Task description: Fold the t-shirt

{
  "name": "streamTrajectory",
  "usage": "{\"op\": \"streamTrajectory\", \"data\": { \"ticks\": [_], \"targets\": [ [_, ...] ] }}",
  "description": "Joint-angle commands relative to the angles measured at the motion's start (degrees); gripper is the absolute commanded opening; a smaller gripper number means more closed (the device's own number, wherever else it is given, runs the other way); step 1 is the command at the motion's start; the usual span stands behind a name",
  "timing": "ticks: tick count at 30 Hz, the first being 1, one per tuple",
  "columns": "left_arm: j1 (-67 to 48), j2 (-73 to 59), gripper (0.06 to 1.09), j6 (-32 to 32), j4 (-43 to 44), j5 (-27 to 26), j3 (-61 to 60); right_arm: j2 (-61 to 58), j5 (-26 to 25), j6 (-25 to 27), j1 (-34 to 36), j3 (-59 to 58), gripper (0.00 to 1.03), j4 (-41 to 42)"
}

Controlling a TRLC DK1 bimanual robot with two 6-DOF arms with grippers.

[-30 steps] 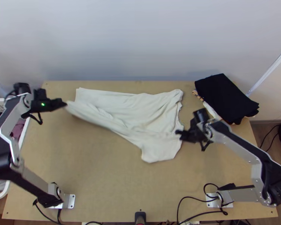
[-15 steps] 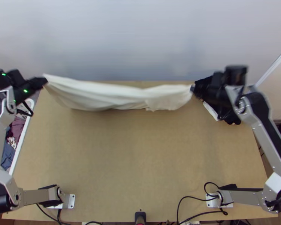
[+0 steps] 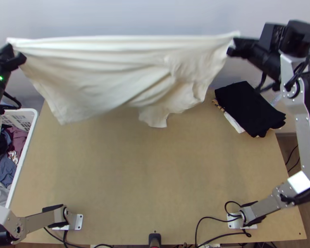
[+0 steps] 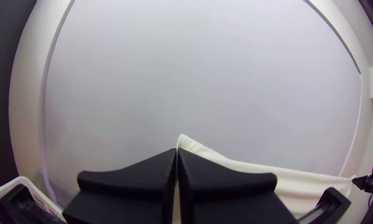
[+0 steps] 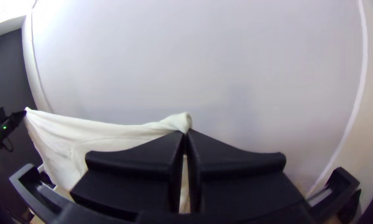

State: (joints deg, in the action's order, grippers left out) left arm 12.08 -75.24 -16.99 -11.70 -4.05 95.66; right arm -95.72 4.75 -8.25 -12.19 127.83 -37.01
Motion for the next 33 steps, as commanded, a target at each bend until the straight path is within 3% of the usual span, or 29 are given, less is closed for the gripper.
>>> {"op": "streamTrajectory", "data": {
  "ticks": [1,4,10,15,24,33],
  "targets": [
    [-0.74,-0.17,0.10,-0.94,2.83,2.12,1.81,-1.40,-3.08,1.66,1.02,2.69,0.03,6.78],
    [-1.09,-1.22,0.10,-1.02,4.41,3.88,1.99,-0.78,-3.26,1.48,1.02,2.78,0.03,11.00],
    [-1.18,2.56,0.10,-2.34,3.44,4.85,2.43,8.27,-3.08,-0.01,0.06,-1.88,0.03,10.65],
    [-1.62,11.43,0.10,-2.69,-0.42,4.23,0.14,21.45,-3.08,-0.36,-1.26,-10.23,0.03,10.38],
    [-4.34,30.77,0.10,1.00,-0.07,3.62,-14.45,42.55,-2.21,0.08,-1.53,-27.72,0.03,10.56],
    [-6.71,37.19,0.10,0.65,-2.80,3.62,-22.88,46.06,-1.06,-0.19,-2.93,-32.38,0.03,4.67]
  ]
}}
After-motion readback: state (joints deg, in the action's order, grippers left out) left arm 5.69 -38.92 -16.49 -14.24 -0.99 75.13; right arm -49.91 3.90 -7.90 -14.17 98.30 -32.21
